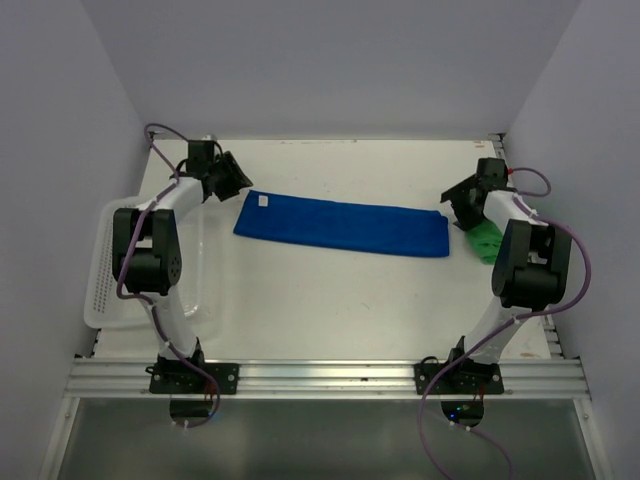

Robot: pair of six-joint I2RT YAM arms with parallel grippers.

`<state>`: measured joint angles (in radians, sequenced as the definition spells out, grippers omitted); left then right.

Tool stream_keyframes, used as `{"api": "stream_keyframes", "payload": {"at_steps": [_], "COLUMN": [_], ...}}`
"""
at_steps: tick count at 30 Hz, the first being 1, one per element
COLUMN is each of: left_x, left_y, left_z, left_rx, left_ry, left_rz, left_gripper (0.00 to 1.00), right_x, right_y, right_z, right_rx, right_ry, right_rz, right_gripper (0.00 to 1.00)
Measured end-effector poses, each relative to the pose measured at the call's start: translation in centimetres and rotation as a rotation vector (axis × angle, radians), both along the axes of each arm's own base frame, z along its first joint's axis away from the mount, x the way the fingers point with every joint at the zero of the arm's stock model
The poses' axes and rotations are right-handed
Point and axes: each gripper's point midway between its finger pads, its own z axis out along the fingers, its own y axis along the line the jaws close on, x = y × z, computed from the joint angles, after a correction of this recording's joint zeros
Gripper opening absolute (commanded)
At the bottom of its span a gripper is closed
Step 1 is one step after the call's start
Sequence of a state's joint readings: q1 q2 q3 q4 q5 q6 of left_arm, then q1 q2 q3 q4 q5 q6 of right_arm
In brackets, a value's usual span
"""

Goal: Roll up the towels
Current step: Fold the towel

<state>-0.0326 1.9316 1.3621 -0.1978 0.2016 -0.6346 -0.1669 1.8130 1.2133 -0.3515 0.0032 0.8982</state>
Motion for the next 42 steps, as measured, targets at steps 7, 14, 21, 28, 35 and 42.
{"api": "stream_keyframes", "payload": {"at_steps": [7,14,21,28,35,42], "left_x": [-0.3,-2.1,-6.5,-11.3,-12.4,-12.4], "left_y": [0.3,0.8,-0.2,-3.5,-3.9,-4.0], "left_z": [3.0,11.5,13.4,12.0,11.3,10.7], "left_rx": [0.033,0.087,0.107,0.168,0.198,0.197], "left_ry": [-0.058,-0.243,-0.3,-0.301,-0.307,-0.292], "left_rz": [-0.013,-0.035,-0.08,-0.188,-0.213,-0.219], "left_gripper": [0.75,0.78,0.79,0.82,0.82,0.82], "right_x": [-1.5,-5.0,-7.5,-8.1,-7.2,-6.3], "right_y": [-0.4,-0.2,0.5,0.9,0.9,1.3], "right_z": [-0.2,-0.8,-2.5,-3.3,-4.0,-4.0], "right_rx": [-0.06,-0.108,-0.122,-0.117,-0.14,-0.168], "right_ry": [0.004,0.023,0.067,0.074,0.081,0.074], "right_rz": [0.115,0.24,0.329,0.38,0.414,0.451], "right_gripper": [0.59,0.57,0.49,0.48,0.45,0.35]}}
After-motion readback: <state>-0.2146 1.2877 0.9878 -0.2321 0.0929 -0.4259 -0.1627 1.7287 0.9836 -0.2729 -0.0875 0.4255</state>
